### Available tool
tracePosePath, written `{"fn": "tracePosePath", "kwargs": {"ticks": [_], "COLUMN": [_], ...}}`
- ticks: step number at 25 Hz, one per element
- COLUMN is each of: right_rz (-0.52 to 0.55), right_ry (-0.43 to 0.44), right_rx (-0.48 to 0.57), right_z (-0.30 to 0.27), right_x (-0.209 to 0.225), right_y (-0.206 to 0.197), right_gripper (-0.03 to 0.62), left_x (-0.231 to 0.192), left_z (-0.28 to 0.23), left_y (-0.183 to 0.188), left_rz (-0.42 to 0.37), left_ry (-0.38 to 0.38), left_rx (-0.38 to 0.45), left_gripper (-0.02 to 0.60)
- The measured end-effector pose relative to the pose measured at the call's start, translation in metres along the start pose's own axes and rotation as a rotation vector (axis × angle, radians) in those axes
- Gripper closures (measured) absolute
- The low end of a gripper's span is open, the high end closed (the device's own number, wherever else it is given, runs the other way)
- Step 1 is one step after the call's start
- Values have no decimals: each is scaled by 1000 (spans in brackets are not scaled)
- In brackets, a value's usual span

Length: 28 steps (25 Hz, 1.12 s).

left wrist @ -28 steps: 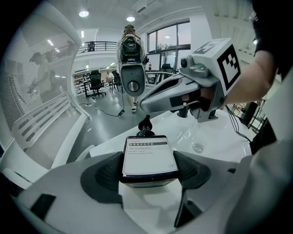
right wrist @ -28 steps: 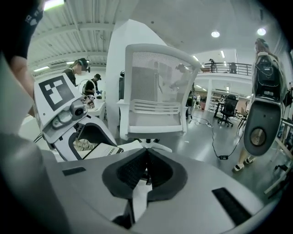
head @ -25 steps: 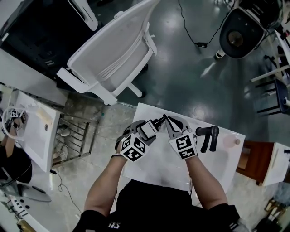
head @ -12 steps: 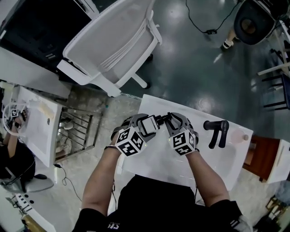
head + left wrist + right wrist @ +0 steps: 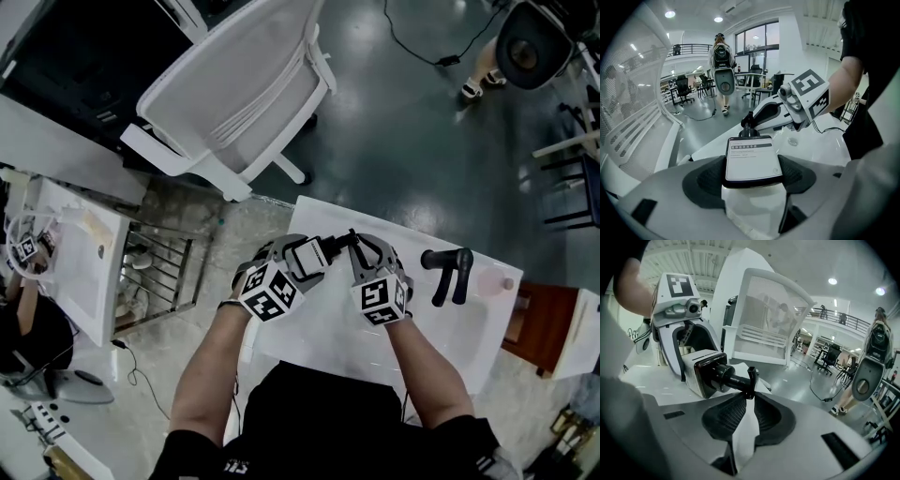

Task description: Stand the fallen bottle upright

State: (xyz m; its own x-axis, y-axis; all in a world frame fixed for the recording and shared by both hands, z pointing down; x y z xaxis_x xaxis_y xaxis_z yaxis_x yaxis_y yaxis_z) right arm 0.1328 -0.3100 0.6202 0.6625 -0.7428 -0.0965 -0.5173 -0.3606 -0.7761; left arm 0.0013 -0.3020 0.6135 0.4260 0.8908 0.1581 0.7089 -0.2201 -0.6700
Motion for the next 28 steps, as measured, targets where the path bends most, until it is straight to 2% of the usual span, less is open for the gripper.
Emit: {"fn": "tracePosePath", "kwargs": {"ticks": [5, 9, 13, 17, 20, 23, 28], "right_rz": [8, 35, 88, 179, 126, 82, 20], "right_ry": [-77, -96, -81, -9, 15, -3, -56], "right_rx": [22, 39, 69, 81, 100, 115, 78], "right_z": [20, 33, 49, 46, 49, 62, 95], "right_x": [14, 16, 6, -20, -30, -30, -30], "right_y": [10, 21, 44, 64, 75, 77, 64], "right_gripper": [528, 523, 517, 543, 556, 562, 563], "left_x": [1, 4, 11, 17, 20, 22, 16], "left_z": [-7, -9, -7, -13, -20, -23, -33], "left_y": [13, 15, 11, -6, -14, -10, 0], "left_rz": [6, 14, 42, 30, 31, 83, 154], "left_ry": [13, 22, 28, 71, 113, 140, 171], "left_rx": [35, 57, 62, -4, -43, -40, -52], "left_gripper": [229, 229, 229, 229, 230, 230, 230]}}
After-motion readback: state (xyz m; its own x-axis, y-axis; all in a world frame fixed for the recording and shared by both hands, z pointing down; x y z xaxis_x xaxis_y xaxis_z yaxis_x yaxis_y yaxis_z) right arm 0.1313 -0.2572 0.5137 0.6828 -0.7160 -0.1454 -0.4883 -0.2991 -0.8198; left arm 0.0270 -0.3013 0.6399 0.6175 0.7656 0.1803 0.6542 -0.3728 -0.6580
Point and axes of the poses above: the fingertips, and each gripper's own axes: z backward along the fingers, x to its right, y out of its top, the point moved 6 cm from there along z, backward along the fingers, and after that the axes turned 12 degrees about y, right-handed, at the moved point
